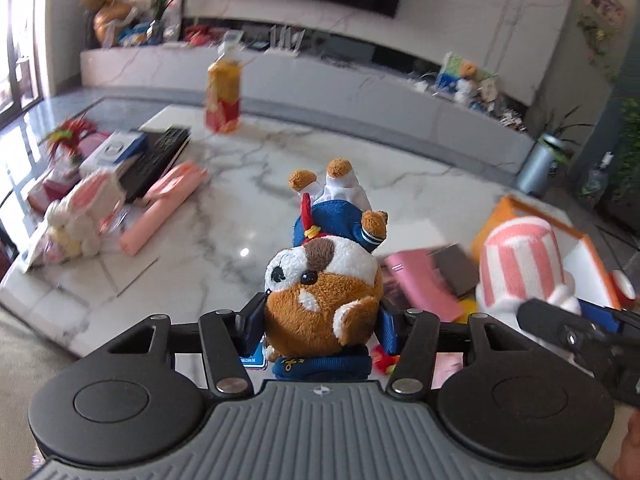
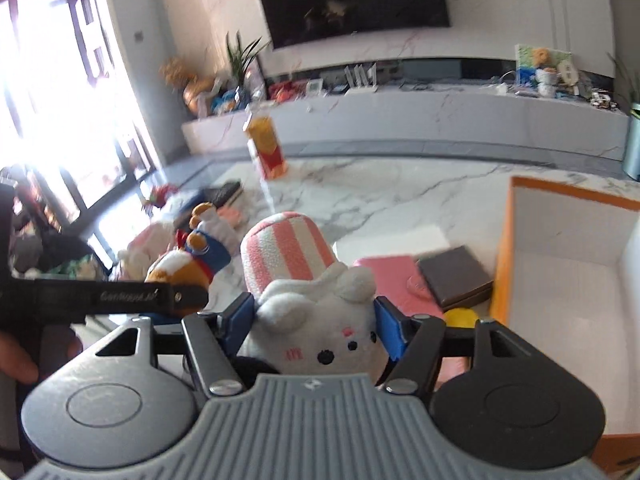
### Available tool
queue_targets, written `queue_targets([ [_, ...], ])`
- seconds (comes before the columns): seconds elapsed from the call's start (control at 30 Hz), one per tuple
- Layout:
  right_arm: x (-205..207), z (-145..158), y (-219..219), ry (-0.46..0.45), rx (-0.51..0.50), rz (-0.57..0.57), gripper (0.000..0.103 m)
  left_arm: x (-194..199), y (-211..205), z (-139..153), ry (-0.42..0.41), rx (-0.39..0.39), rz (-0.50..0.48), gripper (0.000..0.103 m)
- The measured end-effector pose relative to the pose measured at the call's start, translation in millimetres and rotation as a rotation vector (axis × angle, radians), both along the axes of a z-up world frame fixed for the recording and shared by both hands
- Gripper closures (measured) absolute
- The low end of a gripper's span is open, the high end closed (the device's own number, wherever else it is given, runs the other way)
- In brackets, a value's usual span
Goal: Organize objects
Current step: 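Carry both plush toys over the orange box with both tools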
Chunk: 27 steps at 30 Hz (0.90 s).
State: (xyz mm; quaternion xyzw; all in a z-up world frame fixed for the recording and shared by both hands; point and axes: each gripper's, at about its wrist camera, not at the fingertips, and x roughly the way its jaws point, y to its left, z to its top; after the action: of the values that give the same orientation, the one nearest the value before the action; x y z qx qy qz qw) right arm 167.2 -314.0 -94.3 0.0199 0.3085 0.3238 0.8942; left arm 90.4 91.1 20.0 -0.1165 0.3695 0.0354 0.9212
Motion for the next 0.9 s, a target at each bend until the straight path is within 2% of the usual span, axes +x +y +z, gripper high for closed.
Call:
queue_targets([
  [0.2,2,29,-57,-0.017,0.091,-0.175,0.037,4,-56,33,-0.092,0.005,-0.127,0.04],
  [0.4,20,30,-108,0.045,0.108,-0.316,0.036,28,-122,37,-0.11,0.064,-0.283,0.04],
  [0.63,54,9,-155,0.171,0.12,-0.442,0.036,51,-197,12,-0.05,0.165,-0.447,0.04],
  [0.9,77,-35,-175,0.334,0.119,-0.461,0.036,48,-247,-24,0.029,0.354,-0.569,0.04],
])
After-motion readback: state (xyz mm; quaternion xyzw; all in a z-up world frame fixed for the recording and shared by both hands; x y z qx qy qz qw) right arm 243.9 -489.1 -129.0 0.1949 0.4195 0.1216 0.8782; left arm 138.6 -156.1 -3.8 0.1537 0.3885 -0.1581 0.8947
